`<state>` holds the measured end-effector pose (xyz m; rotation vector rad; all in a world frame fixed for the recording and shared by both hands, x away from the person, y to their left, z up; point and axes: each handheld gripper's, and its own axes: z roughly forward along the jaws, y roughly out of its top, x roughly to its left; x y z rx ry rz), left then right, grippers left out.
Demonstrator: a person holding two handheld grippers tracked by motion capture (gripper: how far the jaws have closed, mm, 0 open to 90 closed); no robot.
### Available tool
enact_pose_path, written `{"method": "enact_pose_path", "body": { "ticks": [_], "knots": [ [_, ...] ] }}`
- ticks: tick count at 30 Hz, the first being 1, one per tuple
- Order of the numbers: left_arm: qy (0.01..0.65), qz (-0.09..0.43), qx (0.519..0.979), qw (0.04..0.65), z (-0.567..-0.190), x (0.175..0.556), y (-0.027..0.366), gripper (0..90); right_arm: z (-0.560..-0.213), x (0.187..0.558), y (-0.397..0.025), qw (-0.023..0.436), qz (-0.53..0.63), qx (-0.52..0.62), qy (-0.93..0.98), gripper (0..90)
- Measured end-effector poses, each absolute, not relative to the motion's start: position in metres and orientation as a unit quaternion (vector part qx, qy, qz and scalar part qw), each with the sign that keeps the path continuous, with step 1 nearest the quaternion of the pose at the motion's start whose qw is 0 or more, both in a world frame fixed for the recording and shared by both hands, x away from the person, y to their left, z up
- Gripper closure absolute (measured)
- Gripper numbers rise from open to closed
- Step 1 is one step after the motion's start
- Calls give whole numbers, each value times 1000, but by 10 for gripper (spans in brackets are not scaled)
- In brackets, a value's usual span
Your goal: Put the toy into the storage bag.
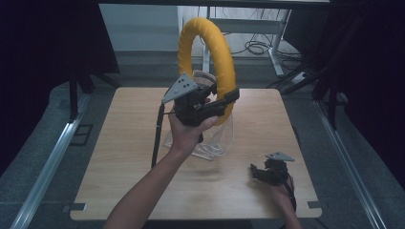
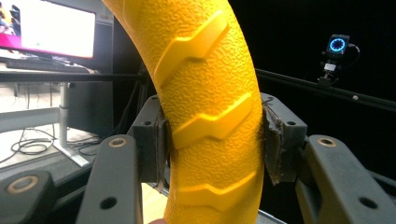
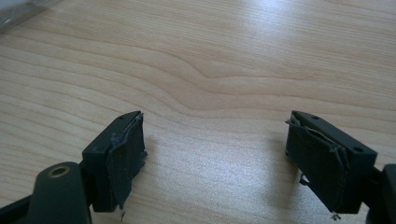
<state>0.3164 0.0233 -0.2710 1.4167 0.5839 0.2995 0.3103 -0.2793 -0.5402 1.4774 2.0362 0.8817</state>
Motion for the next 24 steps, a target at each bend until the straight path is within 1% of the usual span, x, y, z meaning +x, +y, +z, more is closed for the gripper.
{"method": "enact_pose_path", "body": {
  "ticks": [15, 24],
  "knots": [
    [269, 123, 642, 708, -283, 322, 10, 496, -540, 310, -279, 236, 322, 538, 742, 198],
    [282, 118, 640, 705, -299, 326, 4, 496, -540, 310, -279, 236, 322, 538, 742, 198]
  ]
}}
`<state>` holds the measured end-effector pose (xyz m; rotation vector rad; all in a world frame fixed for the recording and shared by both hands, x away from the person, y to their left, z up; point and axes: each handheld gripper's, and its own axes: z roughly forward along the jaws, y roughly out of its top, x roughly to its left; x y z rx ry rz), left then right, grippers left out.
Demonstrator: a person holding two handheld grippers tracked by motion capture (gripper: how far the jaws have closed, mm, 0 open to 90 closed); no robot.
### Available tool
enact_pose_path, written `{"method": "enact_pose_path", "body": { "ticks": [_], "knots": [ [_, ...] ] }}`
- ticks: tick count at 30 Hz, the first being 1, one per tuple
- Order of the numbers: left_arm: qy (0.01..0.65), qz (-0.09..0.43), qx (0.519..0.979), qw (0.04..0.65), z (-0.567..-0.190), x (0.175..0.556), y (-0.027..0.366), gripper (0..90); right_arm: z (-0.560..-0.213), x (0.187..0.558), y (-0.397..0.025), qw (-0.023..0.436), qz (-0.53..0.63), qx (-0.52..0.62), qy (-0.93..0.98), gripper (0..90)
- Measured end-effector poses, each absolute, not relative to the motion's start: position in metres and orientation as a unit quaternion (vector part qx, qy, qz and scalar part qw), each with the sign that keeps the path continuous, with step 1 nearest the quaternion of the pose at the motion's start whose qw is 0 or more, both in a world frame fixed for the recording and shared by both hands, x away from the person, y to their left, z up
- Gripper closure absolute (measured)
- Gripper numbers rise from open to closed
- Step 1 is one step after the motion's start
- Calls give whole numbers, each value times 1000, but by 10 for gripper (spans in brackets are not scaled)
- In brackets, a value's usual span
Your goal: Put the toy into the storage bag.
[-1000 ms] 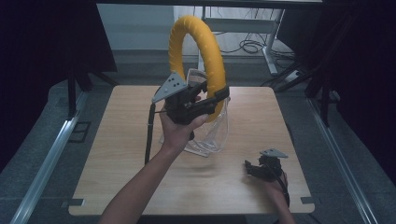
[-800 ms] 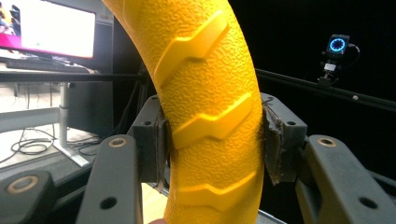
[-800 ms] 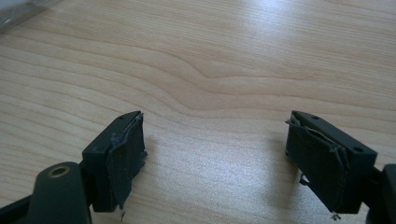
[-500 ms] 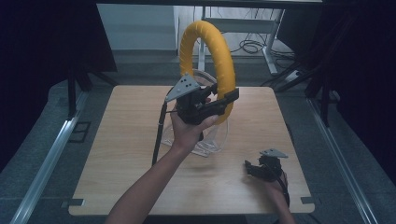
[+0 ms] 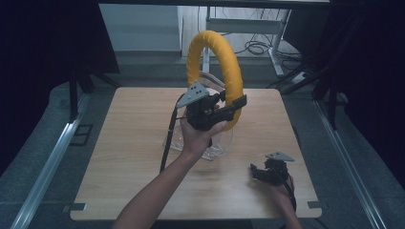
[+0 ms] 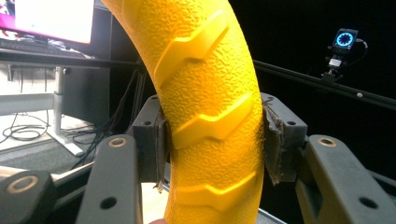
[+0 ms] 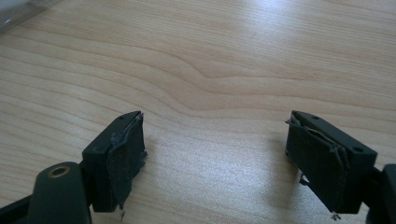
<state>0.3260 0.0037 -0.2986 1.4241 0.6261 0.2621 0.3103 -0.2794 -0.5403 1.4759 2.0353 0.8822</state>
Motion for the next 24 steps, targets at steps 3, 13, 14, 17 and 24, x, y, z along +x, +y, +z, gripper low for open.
{"method": "enact_pose_path", "body": {
  "ticks": [3, 13, 14, 17, 24],
  "knots": [
    [284, 113, 640, 705, -305, 328, 1, 496, -540, 310, -279, 237, 321, 538, 742, 198],
    [292, 105, 645, 698, -322, 333, -7, 496, -540, 310, -279, 236, 321, 539, 742, 199],
    [292, 105, 645, 698, -322, 333, -7, 496, -540, 310, -279, 236, 321, 539, 742, 199],
    [301, 108, 645, 694, -330, 337, -5, 496, -540, 310, -279, 236, 322, 539, 742, 199],
    [321, 101, 649, 683, -348, 346, -1, 496, -540, 310, -279, 236, 322, 539, 742, 199]
  ]
}}
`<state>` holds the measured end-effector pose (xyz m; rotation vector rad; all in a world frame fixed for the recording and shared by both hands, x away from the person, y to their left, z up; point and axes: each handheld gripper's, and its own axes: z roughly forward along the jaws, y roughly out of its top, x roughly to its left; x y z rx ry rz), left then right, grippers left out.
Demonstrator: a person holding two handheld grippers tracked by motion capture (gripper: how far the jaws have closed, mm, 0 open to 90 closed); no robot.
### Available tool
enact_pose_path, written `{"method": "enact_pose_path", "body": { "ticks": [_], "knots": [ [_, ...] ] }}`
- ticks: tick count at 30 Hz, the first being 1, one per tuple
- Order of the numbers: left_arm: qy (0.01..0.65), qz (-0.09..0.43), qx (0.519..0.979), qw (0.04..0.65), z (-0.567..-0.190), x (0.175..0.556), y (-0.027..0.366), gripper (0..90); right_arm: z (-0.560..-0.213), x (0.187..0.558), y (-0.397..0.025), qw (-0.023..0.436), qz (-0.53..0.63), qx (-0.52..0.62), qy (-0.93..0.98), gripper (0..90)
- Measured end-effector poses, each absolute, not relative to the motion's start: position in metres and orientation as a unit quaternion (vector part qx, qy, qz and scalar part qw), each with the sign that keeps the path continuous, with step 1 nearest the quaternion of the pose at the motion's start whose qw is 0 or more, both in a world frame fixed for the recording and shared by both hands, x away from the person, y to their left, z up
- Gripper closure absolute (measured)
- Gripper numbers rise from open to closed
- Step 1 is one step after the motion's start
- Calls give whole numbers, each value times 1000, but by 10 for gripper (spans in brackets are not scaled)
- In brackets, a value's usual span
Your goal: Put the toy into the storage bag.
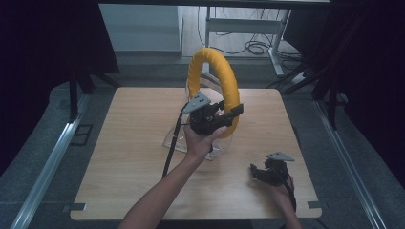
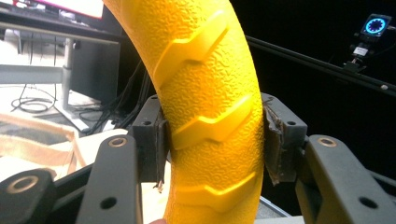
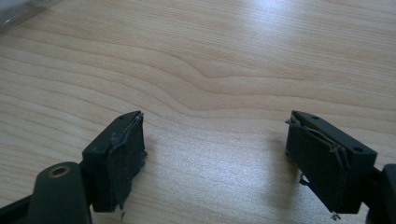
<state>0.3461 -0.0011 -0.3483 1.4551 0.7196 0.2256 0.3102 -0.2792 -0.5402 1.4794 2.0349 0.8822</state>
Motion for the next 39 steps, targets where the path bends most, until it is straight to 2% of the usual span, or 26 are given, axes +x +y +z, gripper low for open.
{"method": "enact_pose_path", "body": {
  "ticks": [22, 39],
  "knots": [
    [381, 83, 649, 653, -407, 360, 6, 496, -540, 310, -279, 236, 322, 538, 743, 199],
    [396, 76, 642, 653, -418, 359, 13, 495, -540, 310, -279, 236, 321, 538, 743, 199]
  ]
}}
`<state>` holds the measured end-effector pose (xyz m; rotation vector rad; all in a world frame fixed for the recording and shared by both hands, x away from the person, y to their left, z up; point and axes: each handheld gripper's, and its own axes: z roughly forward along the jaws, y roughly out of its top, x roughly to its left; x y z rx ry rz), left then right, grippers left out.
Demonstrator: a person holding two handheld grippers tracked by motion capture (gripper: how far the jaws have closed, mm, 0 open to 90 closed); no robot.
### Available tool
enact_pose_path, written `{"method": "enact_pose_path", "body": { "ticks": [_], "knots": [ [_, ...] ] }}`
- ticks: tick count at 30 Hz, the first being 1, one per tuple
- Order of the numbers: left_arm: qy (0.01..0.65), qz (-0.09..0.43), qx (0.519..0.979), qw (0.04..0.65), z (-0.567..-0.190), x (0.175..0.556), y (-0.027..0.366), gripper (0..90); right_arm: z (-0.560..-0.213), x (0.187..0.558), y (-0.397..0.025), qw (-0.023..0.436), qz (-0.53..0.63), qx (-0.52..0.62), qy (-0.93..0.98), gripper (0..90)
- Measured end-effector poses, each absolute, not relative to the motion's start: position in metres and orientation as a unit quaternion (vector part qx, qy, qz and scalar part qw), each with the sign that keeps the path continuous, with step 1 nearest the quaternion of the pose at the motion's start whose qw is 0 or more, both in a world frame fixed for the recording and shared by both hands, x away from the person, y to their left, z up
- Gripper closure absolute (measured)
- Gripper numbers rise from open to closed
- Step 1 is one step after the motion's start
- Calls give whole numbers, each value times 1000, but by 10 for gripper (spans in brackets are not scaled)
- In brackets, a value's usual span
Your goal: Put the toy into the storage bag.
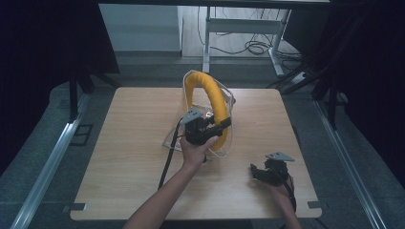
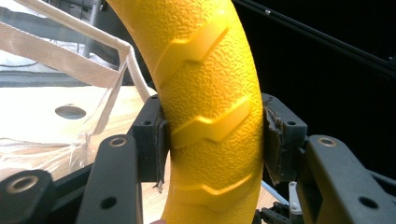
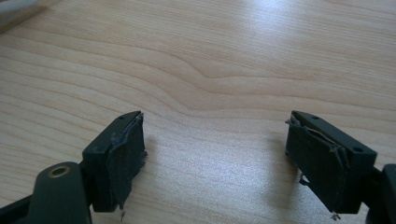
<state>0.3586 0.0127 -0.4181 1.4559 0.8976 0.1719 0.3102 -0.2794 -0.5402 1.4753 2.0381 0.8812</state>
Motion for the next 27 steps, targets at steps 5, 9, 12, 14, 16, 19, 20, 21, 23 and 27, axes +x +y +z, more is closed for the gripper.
{"method": "enact_pose_path", "body": {
  "ticks": [5, 9, 12, 14, 16, 19, 20, 21, 23, 27],
  "knots": [
    [402, 74, 639, 652, -418, 357, 16, 493, -540, 310, -279, 236, 321, 538, 743, 199],
    [408, 75, 637, 650, -417, 358, 20, 491, -540, 310, -279, 237, 320, 538, 743, 199],
    [414, 75, 634, 649, -416, 358, 20, 490, -540, 310, -279, 237, 320, 538, 743, 199],
    [418, 74, 634, 647, -415, 357, 20, 489, -540, 310, -279, 236, 321, 538, 743, 199],
    [421, 75, 636, 643, -414, 357, 20, 480, -540, 310, -279, 236, 321, 539, 742, 199],
    [422, 72, 637, 641, -413, 357, 21, 419, -540, 310, -279, 237, 321, 539, 742, 199],
    [423, 72, 636, 641, -413, 357, 22, 401, -540, 310, -279, 236, 321, 538, 743, 199],
    [423, 72, 635, 642, -413, 357, 23, 387, -540, 310, -279, 236, 321, 539, 742, 199],
    [423, 70, 635, 643, -412, 357, 25, 372, -540, 310, -279, 236, 321, 539, 742, 199],
    [422, 70, 633, 645, -411, 355, 32, 365, -540, 310, -279, 235, 321, 540, 742, 199]
  ]
}}
